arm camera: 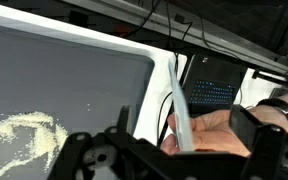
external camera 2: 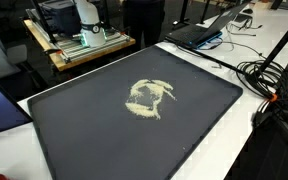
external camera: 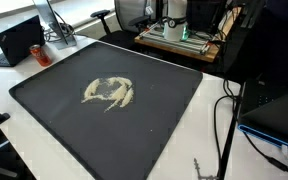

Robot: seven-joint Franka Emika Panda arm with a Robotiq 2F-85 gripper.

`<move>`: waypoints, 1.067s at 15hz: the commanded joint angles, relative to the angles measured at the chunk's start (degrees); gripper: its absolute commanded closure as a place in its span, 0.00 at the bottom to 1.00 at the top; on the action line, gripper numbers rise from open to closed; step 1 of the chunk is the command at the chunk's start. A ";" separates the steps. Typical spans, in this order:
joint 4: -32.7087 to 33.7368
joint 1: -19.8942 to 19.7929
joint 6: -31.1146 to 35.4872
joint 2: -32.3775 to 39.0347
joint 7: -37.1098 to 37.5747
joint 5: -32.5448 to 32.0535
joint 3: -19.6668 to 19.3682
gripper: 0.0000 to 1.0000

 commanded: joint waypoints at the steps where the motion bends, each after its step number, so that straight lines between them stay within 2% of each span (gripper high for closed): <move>1: 1.23 -0.38 -3.64 0.16 -3.60 2.70 -3.37 0.01; 2: 1.37 -0.58 -4.22 0.36 -4.09 3.06 -4.01 0.25; 4: 1.50 -0.89 -4.73 0.45 -4.53 3.73 -4.69 0.29; 14: 1.41 -1.46 -5.18 0.33 -4.71 5.04 -4.70 0.99; 16: 1.41 -1.53 -5.35 0.29 -4.86 4.88 -4.66 1.00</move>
